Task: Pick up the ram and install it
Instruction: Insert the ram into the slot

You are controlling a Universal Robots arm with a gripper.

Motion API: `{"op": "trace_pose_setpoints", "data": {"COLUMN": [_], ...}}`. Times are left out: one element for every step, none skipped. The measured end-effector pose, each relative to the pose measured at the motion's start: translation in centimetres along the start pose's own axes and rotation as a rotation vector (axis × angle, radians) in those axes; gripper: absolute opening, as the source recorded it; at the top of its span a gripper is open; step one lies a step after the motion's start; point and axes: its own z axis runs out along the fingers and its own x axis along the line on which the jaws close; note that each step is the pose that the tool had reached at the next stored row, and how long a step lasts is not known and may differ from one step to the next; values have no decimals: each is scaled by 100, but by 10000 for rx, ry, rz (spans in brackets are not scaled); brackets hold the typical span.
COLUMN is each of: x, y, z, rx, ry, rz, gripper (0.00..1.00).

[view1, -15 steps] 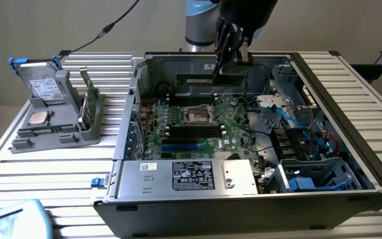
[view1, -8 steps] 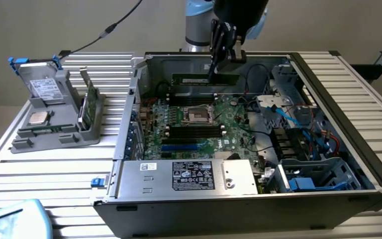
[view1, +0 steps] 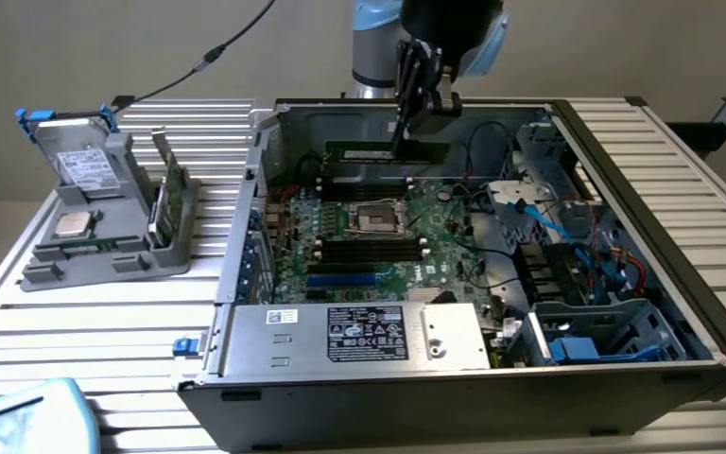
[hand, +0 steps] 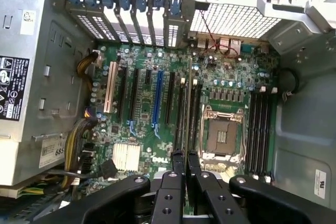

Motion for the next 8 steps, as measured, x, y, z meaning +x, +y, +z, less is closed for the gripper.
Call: {"op": "trace_pose_setpoints", "data": {"x": [0,0,0,0,0,0,0,0], "y": [-2,-4,-6,-8,-11,-13,-16,-19], "z": [11,22,37,51,67,83,101,118], "rx": [-3,-6,-8,-10,-12,-14,-15,-17], "ry": [49,79,105,125,145,159,173,187], "rz": [8,13,17,21,24,27,29,31], "gripper": [14,14,14,14,14,14,14,14]}}
